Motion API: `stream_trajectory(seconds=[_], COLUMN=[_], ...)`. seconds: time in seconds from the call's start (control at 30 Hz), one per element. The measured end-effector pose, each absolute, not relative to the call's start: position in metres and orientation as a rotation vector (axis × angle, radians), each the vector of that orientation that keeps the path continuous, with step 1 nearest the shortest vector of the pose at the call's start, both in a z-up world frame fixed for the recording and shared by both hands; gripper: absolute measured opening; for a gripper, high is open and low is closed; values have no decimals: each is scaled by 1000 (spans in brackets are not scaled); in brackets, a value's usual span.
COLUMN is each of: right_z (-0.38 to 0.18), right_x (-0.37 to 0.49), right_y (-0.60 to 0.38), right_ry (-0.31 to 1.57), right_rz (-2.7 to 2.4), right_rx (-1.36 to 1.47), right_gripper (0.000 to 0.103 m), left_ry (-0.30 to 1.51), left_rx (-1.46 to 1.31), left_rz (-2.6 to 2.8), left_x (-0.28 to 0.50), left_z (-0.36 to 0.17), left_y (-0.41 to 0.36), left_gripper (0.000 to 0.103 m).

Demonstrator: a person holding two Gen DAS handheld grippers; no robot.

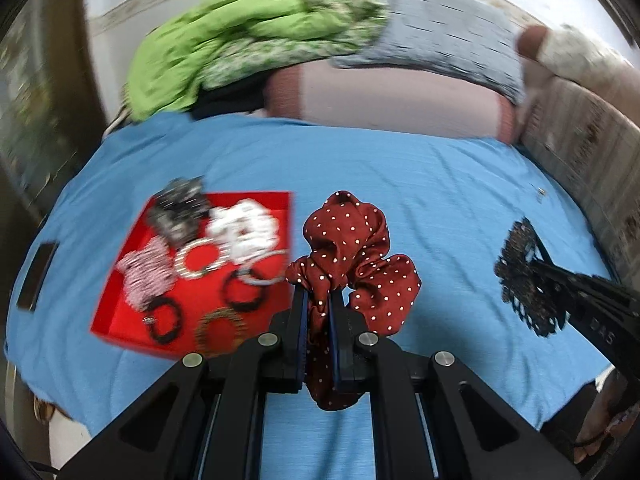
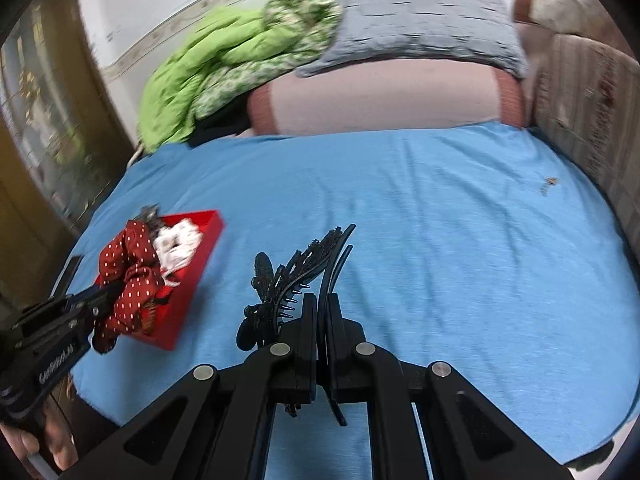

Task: Organize jewelry
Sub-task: 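Carry the red scrunchie and black claw clip over the red tray, then lower both items into the tray and open both tools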

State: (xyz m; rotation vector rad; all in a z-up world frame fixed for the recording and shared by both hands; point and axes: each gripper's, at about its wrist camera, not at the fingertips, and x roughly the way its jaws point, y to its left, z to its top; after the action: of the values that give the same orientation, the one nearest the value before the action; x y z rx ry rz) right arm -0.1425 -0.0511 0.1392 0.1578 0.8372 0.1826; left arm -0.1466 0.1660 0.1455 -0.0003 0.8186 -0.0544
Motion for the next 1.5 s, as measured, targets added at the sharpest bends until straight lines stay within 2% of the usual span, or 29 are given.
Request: stream_trajectory(seconds=[0.27, 0.5, 0.77, 1.23, 1.4, 1.5], right_z=[134, 121, 95, 60, 56, 58], right_x=[-115, -86, -59, -19, -18, -18], right_y=[28, 92, 148, 178, 179, 178], right_ry=[897, 956, 1016, 1079, 1084, 1075], right_rz=[343, 473, 545, 518, 512, 511], right_rx=[114, 131, 103, 94, 100, 99], right_gripper=[5, 5, 6, 8, 8, 12], left_ry=[845, 905, 961, 997, 980, 966], left_rx=[-82, -184, -198, -215, -222, -218], left_rz=[63, 61, 51, 54, 41, 34], left_x=[-132, -110, -84, -63, -69, -74], left_z=[128, 108, 80, 59, 66, 74], left_y=[256, 306, 320, 334, 332, 330], left_gripper=[9, 9, 9, 11, 19, 25])
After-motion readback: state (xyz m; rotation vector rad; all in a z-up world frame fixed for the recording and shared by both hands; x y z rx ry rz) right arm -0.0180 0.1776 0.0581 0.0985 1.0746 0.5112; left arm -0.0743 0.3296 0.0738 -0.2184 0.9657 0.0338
